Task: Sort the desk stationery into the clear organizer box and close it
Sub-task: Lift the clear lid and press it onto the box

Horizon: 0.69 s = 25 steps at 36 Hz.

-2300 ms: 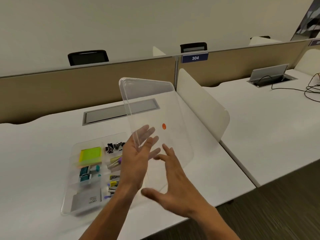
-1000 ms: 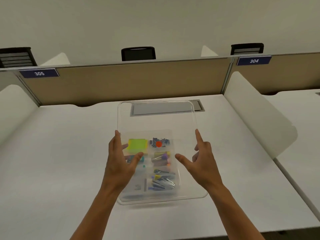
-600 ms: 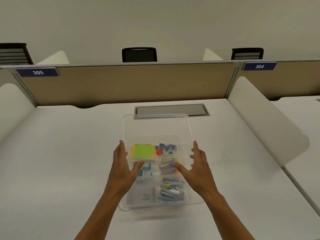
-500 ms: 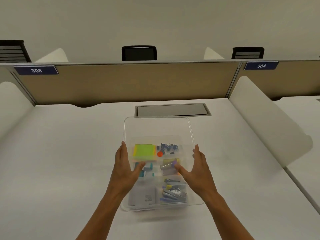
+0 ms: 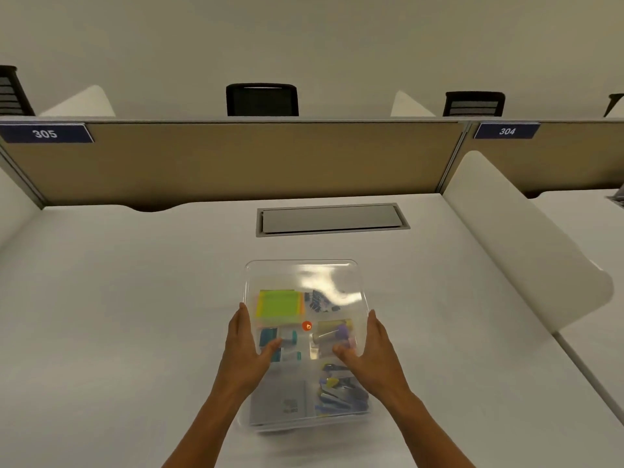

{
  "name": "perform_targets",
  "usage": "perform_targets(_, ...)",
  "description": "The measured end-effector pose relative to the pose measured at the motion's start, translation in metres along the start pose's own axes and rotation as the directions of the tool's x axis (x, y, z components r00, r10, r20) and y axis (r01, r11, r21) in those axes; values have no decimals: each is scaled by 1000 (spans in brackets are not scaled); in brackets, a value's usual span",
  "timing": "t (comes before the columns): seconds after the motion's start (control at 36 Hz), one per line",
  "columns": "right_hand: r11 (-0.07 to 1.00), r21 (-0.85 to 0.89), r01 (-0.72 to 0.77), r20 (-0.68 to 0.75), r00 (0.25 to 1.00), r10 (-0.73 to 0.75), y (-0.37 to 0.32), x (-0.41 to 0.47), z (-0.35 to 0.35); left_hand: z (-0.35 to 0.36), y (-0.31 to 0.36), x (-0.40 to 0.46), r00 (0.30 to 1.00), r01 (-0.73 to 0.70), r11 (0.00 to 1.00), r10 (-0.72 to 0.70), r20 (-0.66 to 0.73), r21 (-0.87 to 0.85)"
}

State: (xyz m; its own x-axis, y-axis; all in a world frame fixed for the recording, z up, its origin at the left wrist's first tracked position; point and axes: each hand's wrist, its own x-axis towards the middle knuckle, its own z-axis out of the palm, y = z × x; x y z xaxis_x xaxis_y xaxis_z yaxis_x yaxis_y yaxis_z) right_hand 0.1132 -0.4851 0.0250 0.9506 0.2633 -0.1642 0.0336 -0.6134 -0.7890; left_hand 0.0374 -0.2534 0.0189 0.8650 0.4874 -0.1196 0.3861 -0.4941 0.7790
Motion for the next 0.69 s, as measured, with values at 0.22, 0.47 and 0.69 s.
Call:
perform_targets(0.22, 998, -50, -34, 12, 999, 35, 11, 7, 10, 10, -15, 5, 999, 26, 1000, -26, 26, -6)
perform_targets(0.47, 997, -4, -76, 35, 997, 76, 29, 14, 19, 17, -25, 8, 995, 71, 997, -69, 72, -21)
perform_targets(0.69, 997, -34, -65, 25, 998, 66, 37, 16, 25, 19, -26, 8, 993, 84, 996, -81, 88, -35)
